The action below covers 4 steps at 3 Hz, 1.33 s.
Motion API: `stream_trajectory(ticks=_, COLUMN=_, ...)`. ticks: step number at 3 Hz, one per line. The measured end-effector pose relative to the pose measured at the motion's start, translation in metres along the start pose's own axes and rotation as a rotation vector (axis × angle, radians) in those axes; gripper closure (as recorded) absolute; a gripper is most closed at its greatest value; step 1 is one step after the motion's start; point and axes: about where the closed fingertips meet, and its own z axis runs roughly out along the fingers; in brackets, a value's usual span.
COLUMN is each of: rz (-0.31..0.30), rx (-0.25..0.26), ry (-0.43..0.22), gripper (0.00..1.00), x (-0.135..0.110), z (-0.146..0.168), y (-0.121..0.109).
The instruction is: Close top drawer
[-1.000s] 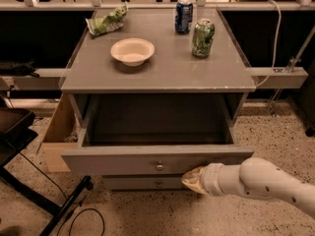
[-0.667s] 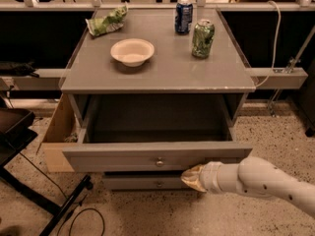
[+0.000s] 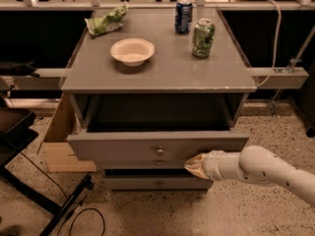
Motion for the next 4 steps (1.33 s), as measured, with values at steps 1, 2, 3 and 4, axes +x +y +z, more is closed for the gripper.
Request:
stream_trajectory(ticks=1, rz=0.000, rx=0.000, ry=0.000, gripper=1.00, x=0.000, z=0.000, y=0.000)
stream_trajectory(ticks=2, rz=-0.013, rx=0.018, ry=-0.014, gripper=1.00, x=0.003, z=0.007, y=-0.031)
stream_trajectory(ticks=3, rz=-0.016, rx=0.021, ry=-0.016, gripper=1.00, x=0.003, z=0.007, y=-0.034)
stream_trajectory(ticks=4, rz=-0.025, rx=0.030, ry=-0.023, gripper=1.00, x=0.003, z=0.010, y=-0.049)
